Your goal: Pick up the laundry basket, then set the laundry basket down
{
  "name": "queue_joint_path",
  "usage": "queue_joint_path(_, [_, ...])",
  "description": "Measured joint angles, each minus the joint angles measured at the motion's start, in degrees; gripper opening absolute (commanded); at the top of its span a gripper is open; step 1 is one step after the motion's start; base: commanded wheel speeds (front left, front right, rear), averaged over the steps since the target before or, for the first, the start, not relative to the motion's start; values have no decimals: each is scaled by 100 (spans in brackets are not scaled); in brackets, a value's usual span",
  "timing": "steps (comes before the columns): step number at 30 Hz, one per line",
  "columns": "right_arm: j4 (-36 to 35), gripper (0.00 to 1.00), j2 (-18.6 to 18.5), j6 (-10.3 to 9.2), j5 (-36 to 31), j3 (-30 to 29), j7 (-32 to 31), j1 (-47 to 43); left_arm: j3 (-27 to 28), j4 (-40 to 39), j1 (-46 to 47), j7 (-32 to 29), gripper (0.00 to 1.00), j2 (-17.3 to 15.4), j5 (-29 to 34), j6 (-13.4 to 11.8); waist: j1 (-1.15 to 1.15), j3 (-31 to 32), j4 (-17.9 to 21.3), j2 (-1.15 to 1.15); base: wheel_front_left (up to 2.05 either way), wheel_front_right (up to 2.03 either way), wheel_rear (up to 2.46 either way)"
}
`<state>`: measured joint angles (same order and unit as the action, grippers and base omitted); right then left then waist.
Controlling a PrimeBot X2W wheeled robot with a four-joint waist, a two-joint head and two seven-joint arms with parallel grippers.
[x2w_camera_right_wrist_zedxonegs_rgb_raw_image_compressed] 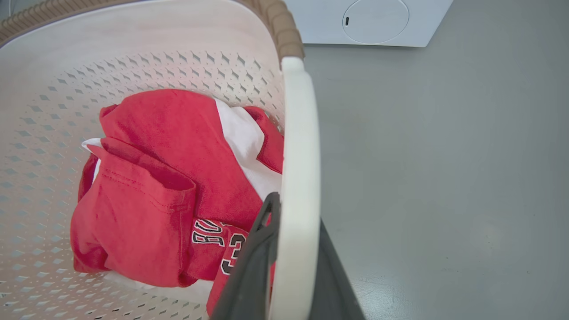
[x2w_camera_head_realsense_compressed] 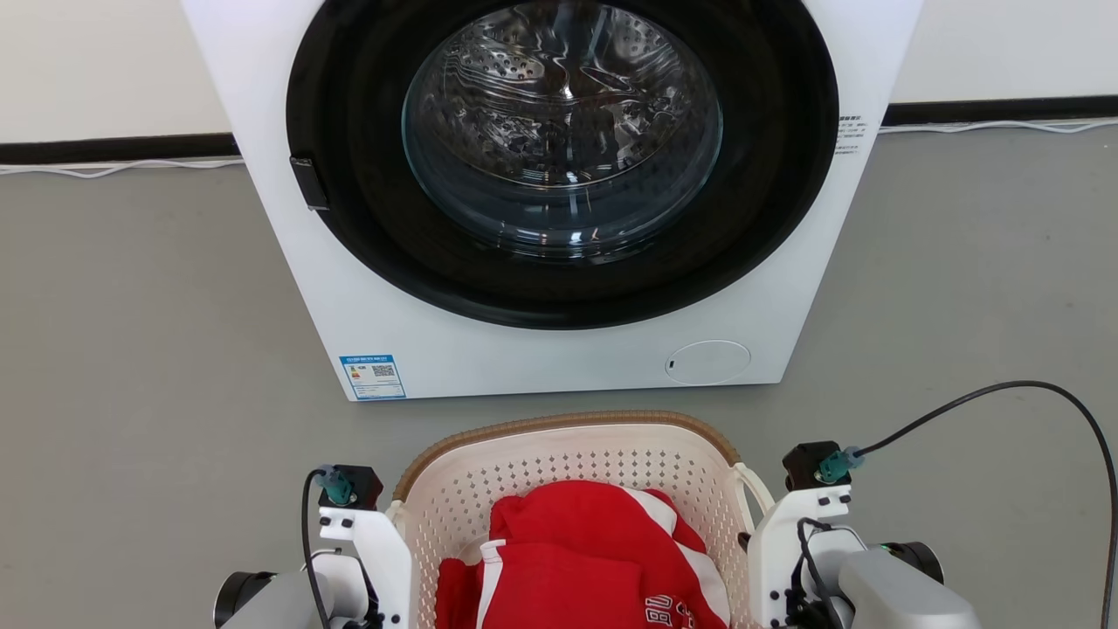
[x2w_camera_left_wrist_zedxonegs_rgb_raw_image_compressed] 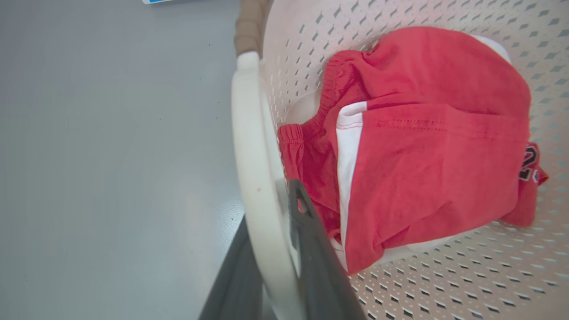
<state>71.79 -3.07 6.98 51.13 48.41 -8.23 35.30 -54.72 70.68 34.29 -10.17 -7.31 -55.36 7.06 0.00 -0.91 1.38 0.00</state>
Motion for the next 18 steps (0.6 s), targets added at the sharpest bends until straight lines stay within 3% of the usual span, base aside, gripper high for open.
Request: queue_joint_path(18, [32, 0, -2, 0, 203, 229, 1, 3, -153, 25, 2, 1, 0, -1, -138, 0, 0, 4, 26, 0, 0, 0, 0])
